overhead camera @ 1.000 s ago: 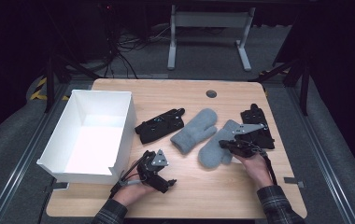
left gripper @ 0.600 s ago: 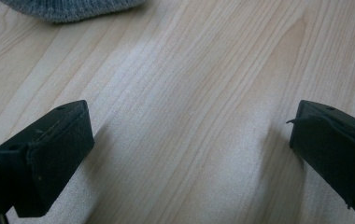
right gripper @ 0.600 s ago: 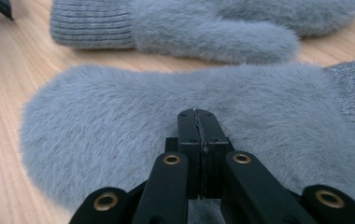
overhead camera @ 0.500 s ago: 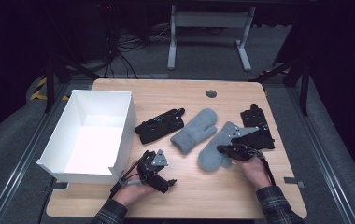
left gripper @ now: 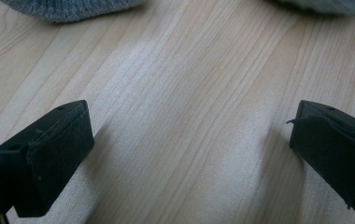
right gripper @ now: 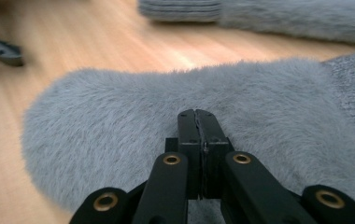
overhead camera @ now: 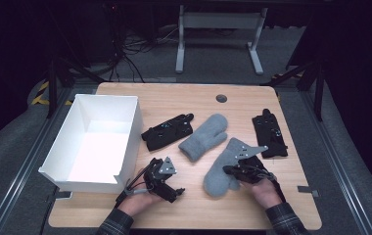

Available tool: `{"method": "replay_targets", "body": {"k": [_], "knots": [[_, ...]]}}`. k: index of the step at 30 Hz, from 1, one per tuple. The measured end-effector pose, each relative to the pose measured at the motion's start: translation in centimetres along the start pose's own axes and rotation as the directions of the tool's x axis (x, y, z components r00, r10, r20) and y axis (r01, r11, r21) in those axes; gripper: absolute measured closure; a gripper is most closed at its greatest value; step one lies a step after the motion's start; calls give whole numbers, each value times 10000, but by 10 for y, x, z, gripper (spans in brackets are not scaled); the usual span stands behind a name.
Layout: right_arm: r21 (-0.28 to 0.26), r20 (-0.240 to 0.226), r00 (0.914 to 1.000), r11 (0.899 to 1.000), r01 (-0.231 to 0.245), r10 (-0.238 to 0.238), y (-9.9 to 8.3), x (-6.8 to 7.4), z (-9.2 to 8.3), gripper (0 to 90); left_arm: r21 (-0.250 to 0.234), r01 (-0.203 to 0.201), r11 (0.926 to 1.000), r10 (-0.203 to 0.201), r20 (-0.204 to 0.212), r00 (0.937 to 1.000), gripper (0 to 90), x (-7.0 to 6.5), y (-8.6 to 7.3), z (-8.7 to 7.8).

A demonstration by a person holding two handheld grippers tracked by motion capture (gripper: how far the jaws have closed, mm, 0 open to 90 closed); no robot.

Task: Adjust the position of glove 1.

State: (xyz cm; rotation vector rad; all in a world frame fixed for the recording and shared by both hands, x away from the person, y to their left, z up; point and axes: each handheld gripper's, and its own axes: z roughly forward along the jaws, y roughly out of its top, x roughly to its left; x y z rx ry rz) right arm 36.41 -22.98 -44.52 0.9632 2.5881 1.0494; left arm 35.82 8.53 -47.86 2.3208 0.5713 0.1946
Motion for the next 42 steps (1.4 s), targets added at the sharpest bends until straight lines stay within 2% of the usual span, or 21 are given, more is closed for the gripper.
{"method": "replay_targets", "body": {"k": [6, 9, 12, 13, 15, 17, 18, 20, 21, 22, 24, 25, 30, 35, 42], "knots": [[-14, -293, 9993, 9997, 251, -252, -4, 22, -1, 900, -1, 5, 10000, -5, -2, 10000, 1, 0, 0, 0], [-44, -294, 9990, 9995, 326, -327, -5, 27, -2, 900, 26, 28, 10000, -28, -27, 10000, 1, 0, 0, 0], [-313, -262, 9988, 9987, 407, -415, -3, 26, -6, 900, 113, -23, 9999, 23, -56, 10000, 9, -1, 2, -1], [-521, -222, 9989, 9978, 409, -421, -1, 24, -9, 900, 216, 68, 9997, -67, -54, 10000, 47, -2, 3, -3], [-652, -27, 9992, 9971, 400, -403, 1, 19, -14, 900, 393, 101, 9992, -95, -142, 9999, 188, -3, 7, -8], [-754, 213, 9993, 9966, 320, -305, 2, 10, -18, 900, 501, 9, 9987, 7, -315, 9995, 291, -5, 9, -10], [-800, 392, 9989, 9964, 271, -240, 3, 1, -20, 900, 610, -168, 9980, 186, -294, 9994, 407, -7, 10, -13], [-879, 584, 9982, 9960, 178, -127, 3, -9, -22, 900, 599, -264, 9979, 273, -144, 9995, 495, -9, 11, -14], [-879, 584, 9982, 9960, 178, -127, 3, -9, -22, 900, 599, -264, 9979, 273, -144, 9995, 531, -9, 11, -14], [-963, 782, 9969, 9953, 89, -13, 3, -17, -25, 900, 503, -384, 9980, 378, 129, 9992, 574, -13, 14, -15], [-1004, 923, 9957, 9949, 18, 75, 2, -24, -27, 900, 470, -459, 9978, 437, 475, 9979, 646, -17, 16, -14], [-1001, 1022, 9947, 9950, 7, 96, 2, -27, -28, 900, 597, -473, 9971, 434, 642, 9970, 683, -19, 17, -14], [-964, 1280, 9915, 9953, -115, 238, -1, -38, -30, 900, 610, -663, 9959, 598, 1022, 9930, 772, -26, 22, -12], [-960, 1423, 9893, 9952, -190, 326, -1, -47, -30, 900, 404, -521, 9978, 447, 1663, 9851, 871, -33, 27, -12], [-896, 1375, 9902, 9959, -107, 231, 3, -54, -22, 900, -221, -643, 9977, 677, 2313, 9705, 895, -48, 39, -14]]}}
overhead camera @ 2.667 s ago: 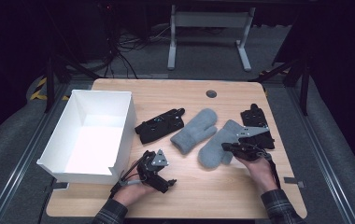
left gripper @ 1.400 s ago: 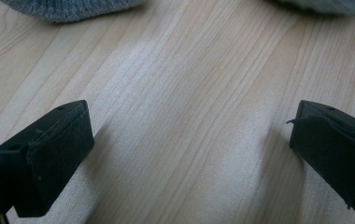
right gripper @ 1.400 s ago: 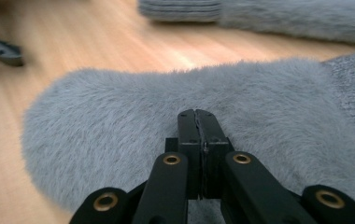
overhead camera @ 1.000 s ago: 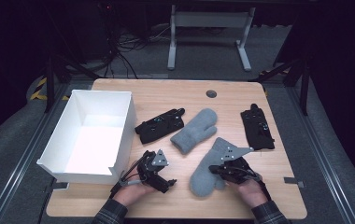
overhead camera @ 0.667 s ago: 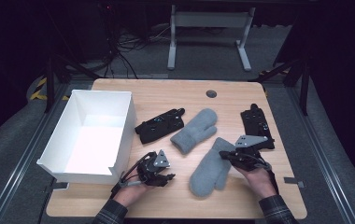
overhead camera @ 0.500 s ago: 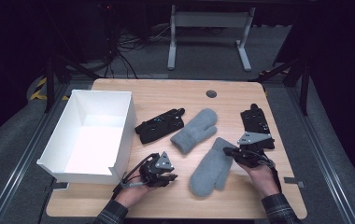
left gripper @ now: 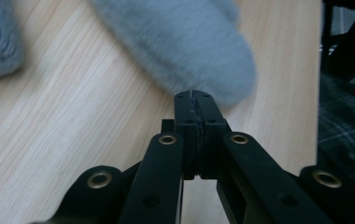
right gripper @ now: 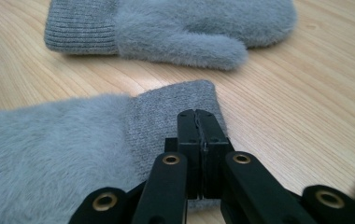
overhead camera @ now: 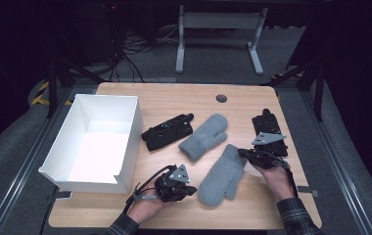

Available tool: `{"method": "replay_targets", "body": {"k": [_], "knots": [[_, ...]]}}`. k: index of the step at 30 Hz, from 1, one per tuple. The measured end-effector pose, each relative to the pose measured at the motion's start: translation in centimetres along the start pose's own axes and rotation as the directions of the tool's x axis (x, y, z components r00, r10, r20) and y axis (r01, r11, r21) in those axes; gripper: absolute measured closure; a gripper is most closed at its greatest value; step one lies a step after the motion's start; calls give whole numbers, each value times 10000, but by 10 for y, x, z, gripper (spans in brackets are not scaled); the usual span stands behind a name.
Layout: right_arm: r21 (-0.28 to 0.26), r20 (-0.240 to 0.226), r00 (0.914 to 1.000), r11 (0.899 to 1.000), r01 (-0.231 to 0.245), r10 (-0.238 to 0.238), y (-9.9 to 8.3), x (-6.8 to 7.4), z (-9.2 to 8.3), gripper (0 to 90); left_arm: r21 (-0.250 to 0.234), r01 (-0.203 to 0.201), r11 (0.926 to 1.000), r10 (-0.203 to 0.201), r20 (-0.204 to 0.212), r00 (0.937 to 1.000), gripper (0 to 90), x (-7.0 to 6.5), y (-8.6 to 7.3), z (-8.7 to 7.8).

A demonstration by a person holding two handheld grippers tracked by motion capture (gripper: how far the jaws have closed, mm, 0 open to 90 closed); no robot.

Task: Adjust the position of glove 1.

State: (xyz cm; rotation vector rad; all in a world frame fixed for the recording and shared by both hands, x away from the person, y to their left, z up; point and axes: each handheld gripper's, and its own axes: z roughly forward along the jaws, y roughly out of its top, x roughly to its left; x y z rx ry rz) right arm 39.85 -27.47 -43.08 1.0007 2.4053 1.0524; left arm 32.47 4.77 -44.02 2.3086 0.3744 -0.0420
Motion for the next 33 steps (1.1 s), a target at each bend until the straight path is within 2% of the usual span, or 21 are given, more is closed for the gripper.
{"method": "replay_targets", "body": {"k": [5, 7, 10, 13, 15, 17, 19, 20, 22, 24, 25, 28, 29, 31, 33], "knots": [[231, -41, 10000, 9997, 2, -1, -1, -1, 7, 900, 76, -328, 9994, 327, 219, 9992, 896, -6, 16, 16], [310, -59, 10000, 9995, 11, -9, -1, -2, 8, 900, 333, -425, 9985, 419, 186, 9989, 896, -7, 19, 25], [418, -63, 10000, 9991, 56, -54, -3, -1, 9, 900, 729, -331, 9968, 326, 73, 9994, 897, -3, 19, 36], [524, -39, 9999, 9986, 98, -96, -4, -1, 9, 900, 727, -245, 9971, 244, 29, 9997, 898, -1, 19, 36], [644, -21, 10000, 9979, 95, -94, -5, -1, 7, 900, 757, -187, 9970, 203, -203, 9996, 898, 3, 18, 34], [747, -8, 9999, 9972, 107, -107, -7, 0, 4, 900, 703, -80, 9975, 95, -208, 9997, 898, 7, 17, 33], [835, -3, 10000, 9965, 60, -60, -10, 2, 0, 900, 695, 219, 9973, -205, -209, 9996, 898, 12, 17, 31], [863, 6, 10000, 9963, 42, -42, -11, 3, -2, 900, 671, 177, 9976, -164, -190, 9997, 897, 15, 17, 31], [964, -4, 10000, 9953, 78, -79, -14, 5, -7, 900, 642, 357, 9973, -338, -296, 9990, 898, 20, 16, 30], [1019, -30, 10000, 9948, 73, -70, -17, 7, -11, 900, 752, 348, 9966, -316, -434, 9986, 897, 21, 17, 29], [1068, -50, 10000, 9943, 69, -64, -19, 8, -14, 900, 791, 272, 9965, -211, -771, 9968, 897, 25, 20, 27], [1082, -60, 9999, 9941, 95, -89, -22, 10, -18, 900, 770, 374, 9963, -308, -845, 9959, 897, 31, 21, 27], [1109, -75, 9999, 9937, 135, -128, -25, 12, -21, 900, 715, 536, 9960, -472, -881, 9950, 898, 37, 21, 27], [1172, -163, 9998, 9930, 123, -104, -27, 15, -24, 900, 692, 644, 9955, -581, -903, 9942, 898, 39, 21, 27], [1209, -206, 9997, 9925, 183, -159, -28, 16, -26, 900, 751, 630, 9952, -552, -1021, 9932, 898, 42, 24, 27]]}}
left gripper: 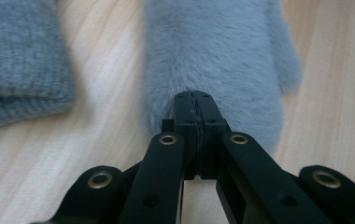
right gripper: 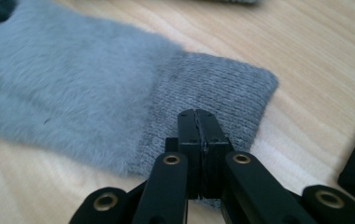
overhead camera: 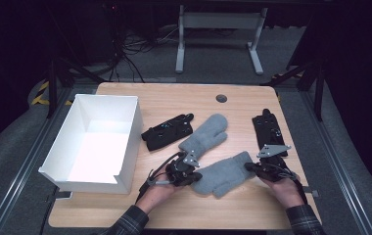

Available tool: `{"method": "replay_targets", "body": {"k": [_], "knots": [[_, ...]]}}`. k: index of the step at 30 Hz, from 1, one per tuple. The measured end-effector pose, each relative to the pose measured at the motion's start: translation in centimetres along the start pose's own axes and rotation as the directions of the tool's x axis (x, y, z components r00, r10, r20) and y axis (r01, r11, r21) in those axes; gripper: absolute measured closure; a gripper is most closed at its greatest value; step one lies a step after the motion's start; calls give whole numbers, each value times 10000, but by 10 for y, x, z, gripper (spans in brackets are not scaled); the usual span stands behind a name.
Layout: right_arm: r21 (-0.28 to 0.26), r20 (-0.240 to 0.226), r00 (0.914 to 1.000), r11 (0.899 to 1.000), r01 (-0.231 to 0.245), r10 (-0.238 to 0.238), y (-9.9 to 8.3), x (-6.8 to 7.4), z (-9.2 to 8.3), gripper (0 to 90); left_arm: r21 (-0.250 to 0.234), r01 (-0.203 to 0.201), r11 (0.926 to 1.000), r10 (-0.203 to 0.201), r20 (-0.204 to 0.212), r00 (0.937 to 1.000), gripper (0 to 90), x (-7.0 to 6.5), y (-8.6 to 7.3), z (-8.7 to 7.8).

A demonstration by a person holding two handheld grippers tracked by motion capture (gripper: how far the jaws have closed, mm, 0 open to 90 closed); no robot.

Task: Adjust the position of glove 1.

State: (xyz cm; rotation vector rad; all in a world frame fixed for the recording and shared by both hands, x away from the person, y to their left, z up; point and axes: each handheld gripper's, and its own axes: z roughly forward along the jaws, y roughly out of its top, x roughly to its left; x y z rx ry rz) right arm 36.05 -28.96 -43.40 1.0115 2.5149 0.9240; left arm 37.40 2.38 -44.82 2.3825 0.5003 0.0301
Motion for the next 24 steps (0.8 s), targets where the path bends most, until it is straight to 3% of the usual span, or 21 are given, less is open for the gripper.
{"method": "replay_targets", "body": {"k": [9, 14, 17, 22, 24], "knots": [[39, -667, 9970, 9992, 407, -404, -13, 15, -12, 900, -7, 13, 10000, -14, -593, 9982, 897, 12, 11, 6], [38, -1169, 9906, 9974, 715, -706, -18, 25, -16, 900, -144, 226, 9996, -236, -712, 9972, 897, 18, 17, 12], [-10, -1627, 9818, 9950, 996, -985, -21, 33, -18, 900, -277, 331, 9991, -350, -729, 9967, 897, 20, 20, 15], [-439, -1608, 9801, 9929, 1107, -1164, -20, 35, -25, 900, -729, 633, 9953, -666, -445, 9968, 868, 23, 21, 6], [-743, -1222, 9863, 9920, 1022, -1107, -13, 29, -29, 900, -901, 581, 9942, -620, -404, 9973, 870, 20, 22, -2]]}}
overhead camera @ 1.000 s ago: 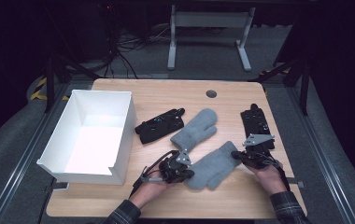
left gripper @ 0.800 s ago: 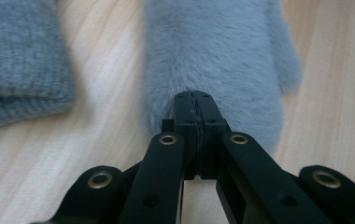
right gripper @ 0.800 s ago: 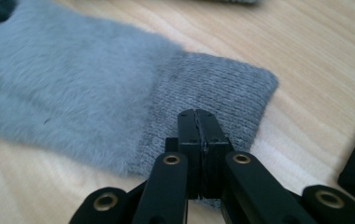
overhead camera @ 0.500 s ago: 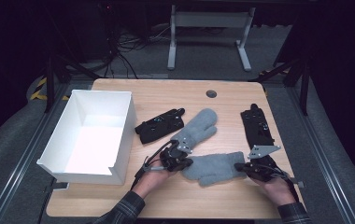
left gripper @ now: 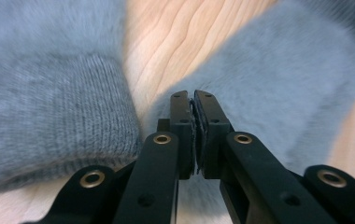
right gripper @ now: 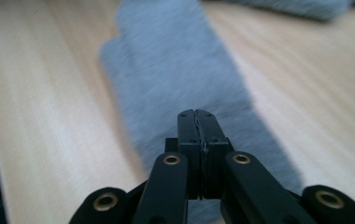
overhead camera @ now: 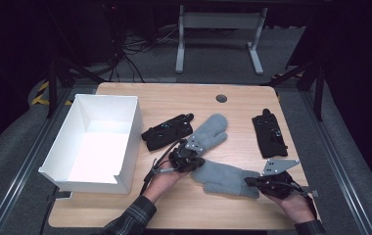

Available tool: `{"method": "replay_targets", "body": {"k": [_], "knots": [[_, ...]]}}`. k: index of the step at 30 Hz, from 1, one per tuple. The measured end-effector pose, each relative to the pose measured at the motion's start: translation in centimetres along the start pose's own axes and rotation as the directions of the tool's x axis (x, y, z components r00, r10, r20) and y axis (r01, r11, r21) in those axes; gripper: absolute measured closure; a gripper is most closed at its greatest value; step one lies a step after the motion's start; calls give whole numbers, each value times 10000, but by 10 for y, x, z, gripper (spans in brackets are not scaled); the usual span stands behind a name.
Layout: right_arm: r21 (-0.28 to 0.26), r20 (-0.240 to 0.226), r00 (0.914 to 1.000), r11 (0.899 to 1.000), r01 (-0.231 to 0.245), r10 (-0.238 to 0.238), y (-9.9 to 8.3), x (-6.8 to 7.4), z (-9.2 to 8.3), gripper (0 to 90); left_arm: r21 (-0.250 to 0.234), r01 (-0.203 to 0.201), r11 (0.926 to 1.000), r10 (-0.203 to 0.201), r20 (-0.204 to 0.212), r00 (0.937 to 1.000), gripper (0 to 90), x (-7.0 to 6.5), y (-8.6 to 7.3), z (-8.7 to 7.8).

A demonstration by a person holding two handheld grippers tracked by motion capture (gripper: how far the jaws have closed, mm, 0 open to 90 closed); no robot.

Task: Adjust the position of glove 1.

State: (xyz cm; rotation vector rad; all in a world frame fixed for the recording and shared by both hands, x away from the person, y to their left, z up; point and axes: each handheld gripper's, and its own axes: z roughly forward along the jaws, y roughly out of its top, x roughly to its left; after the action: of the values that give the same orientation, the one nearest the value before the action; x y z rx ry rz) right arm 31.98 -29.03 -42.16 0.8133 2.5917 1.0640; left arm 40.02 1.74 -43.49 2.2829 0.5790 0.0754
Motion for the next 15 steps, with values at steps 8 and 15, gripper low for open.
{"method": "replay_targets", "body": {"k": [8, 15], "knots": [[16, 685, 9970, 9994, -359, 357, 10, -36, 11, 900, 316, -276, 9991, 259, 532, 9982, 894, -26, -11, -12], [364, 523, 9977, 9983, -460, 441, 14, -51, 31, 900, 1148, -809, 9901, 671, 1192, 9906, 894, -46, -21, 8]]}}
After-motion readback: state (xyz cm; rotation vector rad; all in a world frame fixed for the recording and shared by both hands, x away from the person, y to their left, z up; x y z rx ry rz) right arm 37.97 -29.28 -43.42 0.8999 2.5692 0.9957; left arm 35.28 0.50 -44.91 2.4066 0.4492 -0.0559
